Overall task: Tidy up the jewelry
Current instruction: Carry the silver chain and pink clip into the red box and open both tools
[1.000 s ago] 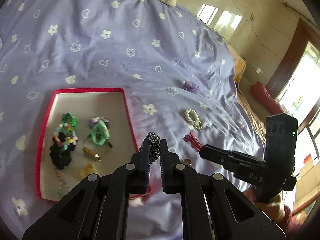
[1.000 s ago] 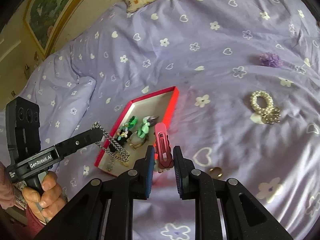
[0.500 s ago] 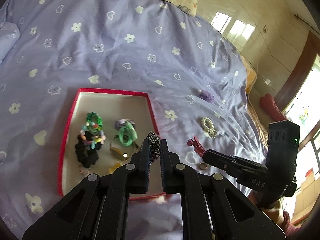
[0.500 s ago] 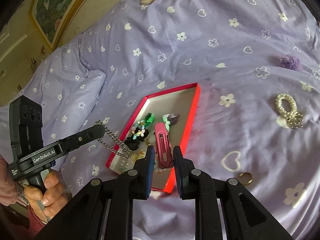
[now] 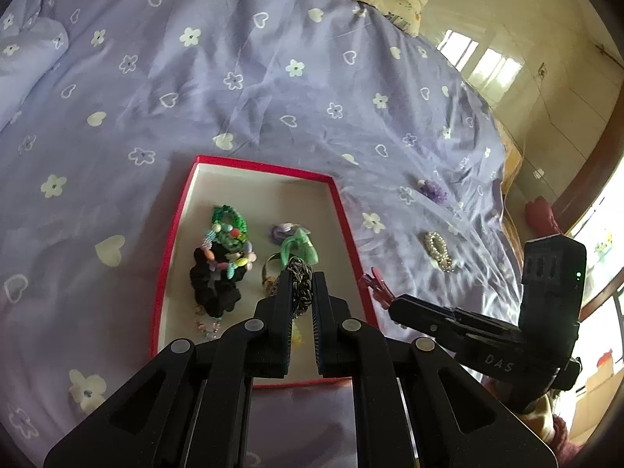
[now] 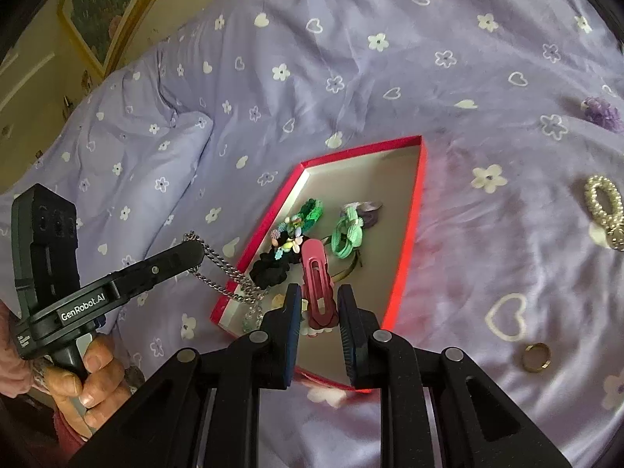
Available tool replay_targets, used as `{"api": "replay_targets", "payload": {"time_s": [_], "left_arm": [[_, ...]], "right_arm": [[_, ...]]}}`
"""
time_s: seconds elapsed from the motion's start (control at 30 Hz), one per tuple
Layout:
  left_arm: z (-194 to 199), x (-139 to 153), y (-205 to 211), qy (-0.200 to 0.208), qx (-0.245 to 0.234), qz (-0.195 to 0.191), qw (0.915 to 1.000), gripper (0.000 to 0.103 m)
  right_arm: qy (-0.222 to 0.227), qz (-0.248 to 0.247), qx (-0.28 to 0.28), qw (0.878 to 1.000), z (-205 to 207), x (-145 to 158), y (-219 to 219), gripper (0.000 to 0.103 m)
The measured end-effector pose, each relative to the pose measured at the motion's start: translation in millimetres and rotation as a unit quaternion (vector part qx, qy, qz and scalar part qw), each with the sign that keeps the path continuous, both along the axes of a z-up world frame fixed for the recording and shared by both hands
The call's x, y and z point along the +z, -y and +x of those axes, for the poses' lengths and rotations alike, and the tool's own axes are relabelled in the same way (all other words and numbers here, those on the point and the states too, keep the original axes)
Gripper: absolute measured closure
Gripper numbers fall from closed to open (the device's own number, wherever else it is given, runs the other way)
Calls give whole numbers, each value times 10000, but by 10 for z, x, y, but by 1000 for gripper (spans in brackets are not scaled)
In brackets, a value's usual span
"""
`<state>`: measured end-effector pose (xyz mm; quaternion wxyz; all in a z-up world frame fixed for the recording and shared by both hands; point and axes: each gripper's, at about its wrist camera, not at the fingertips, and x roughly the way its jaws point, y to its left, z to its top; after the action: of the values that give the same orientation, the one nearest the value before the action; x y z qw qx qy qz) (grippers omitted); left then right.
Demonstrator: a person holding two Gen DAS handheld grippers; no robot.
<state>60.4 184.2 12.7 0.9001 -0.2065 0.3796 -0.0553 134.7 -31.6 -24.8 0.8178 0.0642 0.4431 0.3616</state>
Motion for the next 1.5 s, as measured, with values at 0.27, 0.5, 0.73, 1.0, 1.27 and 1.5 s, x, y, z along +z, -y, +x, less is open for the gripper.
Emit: {"api": "replay_targets", "payload": {"time_s": [0.27,0.5,0.73,1.0,1.27,1.5], "left_arm": [[37,-216,-128,-177,142,-97,9997,96],[69,-414,-217,-353,212,-190,9990,96],[98,-590,-283,-510,277,-248,9980,96],[119,-783,-337,-725,324,-327,9963,96],[142,-909,-332,-884,304,-356,9950,96],[150,-939,-309,-938,291,-328,9946,95]], "right_arm": [[-168,-152,71,9997,56,-185,-173,84],[-278,-301,116,9991,90,-318,-283,84],[-316,-585,197,9976,107,-434,-422,84],[-291,-947,358,9944,87,-517,-536,85],[-330,-1216,479,9909,96,-566,-594,87],[-357,-1621,813,9828,135,-580,-704,88]]}}
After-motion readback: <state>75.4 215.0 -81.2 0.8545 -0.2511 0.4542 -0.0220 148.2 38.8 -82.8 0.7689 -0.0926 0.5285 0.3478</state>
